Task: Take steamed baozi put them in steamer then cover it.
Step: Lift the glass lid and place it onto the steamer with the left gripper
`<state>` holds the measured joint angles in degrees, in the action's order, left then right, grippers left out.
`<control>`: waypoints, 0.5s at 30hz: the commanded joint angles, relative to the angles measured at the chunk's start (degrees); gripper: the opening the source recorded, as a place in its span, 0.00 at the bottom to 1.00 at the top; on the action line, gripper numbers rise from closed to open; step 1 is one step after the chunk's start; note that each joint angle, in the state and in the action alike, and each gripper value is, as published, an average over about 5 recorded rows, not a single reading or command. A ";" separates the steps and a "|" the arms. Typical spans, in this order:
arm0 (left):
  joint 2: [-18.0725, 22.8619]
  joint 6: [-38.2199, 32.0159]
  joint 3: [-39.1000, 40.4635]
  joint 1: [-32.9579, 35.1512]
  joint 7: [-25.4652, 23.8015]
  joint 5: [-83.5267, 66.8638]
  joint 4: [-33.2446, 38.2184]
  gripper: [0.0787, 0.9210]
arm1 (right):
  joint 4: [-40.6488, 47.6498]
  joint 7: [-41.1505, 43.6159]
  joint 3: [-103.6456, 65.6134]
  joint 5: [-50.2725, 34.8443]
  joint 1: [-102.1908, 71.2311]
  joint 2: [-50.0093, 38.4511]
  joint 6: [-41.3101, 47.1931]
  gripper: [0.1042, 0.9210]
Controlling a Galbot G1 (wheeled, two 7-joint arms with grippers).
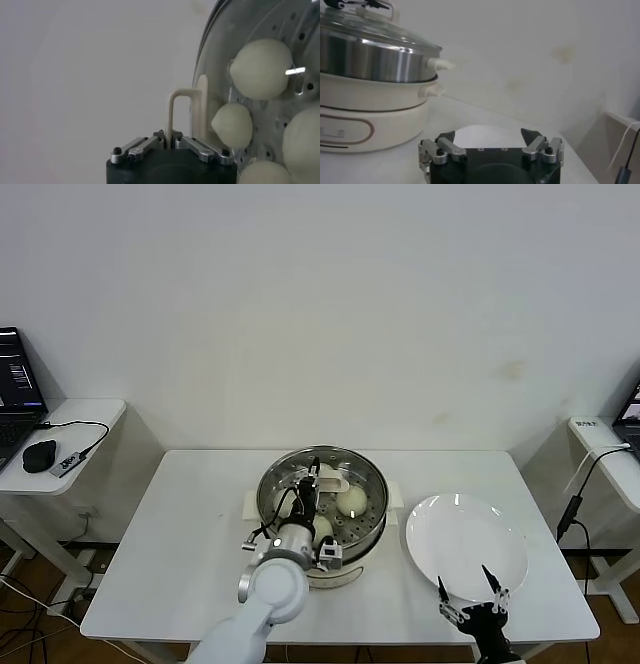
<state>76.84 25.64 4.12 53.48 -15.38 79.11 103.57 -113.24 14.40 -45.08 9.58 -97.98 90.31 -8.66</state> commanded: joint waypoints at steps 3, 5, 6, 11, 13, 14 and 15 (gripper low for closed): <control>0.48 -0.26 -0.20 0.20 1.11 -0.45 0.30 0.08 | 0.12 0.02 0.08 0.25 0.08 0.02 -0.08 0.88; 0.34 -0.23 -0.21 0.40 1.20 -0.59 0.97 0.10 | 0.12 0.02 0.12 0.33 0.07 0.03 -0.08 0.88; 0.21 -0.21 -0.18 0.57 1.25 -0.66 1.39 0.12 | 0.11 0.02 0.14 0.36 0.06 0.03 -0.07 0.88; -0.67 -0.17 -0.14 2.02 1.52 -1.05 3.62 0.27 | 0.05 0.00 0.26 0.51 0.01 0.05 -0.04 0.88; -1.22 -0.19 -0.12 3.14 1.78 -1.37 5.01 0.35 | 0.05 -0.01 0.30 0.58 -0.02 0.05 -0.04 0.88; -1.51 -0.22 -0.11 3.80 1.93 -1.51 5.78 0.38 | 0.06 -0.01 0.33 0.62 -0.03 0.05 -0.05 0.88; -1.84 -0.25 -0.12 4.56 2.11 -1.65 6.65 0.41 | 0.07 -0.01 0.35 0.66 -0.05 0.05 -0.05 0.88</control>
<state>76.08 25.45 3.95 55.15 -13.96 77.98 106.02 -113.13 14.43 -44.80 10.15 -98.01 90.34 -8.71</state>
